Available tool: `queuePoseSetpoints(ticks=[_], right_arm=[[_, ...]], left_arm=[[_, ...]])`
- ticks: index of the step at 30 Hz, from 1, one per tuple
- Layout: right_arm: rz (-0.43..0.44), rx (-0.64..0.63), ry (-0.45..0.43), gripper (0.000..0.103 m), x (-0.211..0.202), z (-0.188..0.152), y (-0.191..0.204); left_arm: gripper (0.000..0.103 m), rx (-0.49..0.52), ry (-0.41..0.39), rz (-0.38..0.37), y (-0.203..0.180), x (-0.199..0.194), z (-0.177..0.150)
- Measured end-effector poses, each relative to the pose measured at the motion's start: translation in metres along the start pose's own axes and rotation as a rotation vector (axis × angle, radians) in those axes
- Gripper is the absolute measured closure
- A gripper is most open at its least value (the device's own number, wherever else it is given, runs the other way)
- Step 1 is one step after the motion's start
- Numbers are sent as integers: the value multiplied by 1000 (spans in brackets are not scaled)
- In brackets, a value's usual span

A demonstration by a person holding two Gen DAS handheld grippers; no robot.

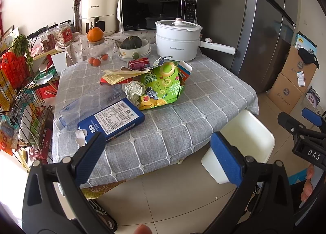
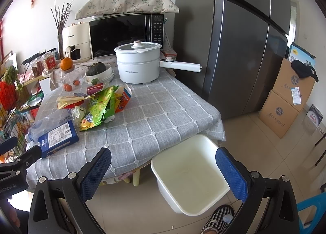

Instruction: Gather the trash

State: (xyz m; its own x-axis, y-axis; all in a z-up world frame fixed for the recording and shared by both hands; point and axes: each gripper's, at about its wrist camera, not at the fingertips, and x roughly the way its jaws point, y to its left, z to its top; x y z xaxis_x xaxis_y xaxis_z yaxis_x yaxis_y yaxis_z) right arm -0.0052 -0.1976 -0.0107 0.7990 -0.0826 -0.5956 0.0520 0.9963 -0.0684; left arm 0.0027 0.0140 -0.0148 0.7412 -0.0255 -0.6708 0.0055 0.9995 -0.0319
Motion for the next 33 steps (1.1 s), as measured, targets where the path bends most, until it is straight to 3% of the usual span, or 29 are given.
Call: queuePoseSetpoints(ticks=[33], right_arm=[[-18,-2,-2,0,1,-2,-3]], left_arm=[[1,25,-11,39,2,2,2]])
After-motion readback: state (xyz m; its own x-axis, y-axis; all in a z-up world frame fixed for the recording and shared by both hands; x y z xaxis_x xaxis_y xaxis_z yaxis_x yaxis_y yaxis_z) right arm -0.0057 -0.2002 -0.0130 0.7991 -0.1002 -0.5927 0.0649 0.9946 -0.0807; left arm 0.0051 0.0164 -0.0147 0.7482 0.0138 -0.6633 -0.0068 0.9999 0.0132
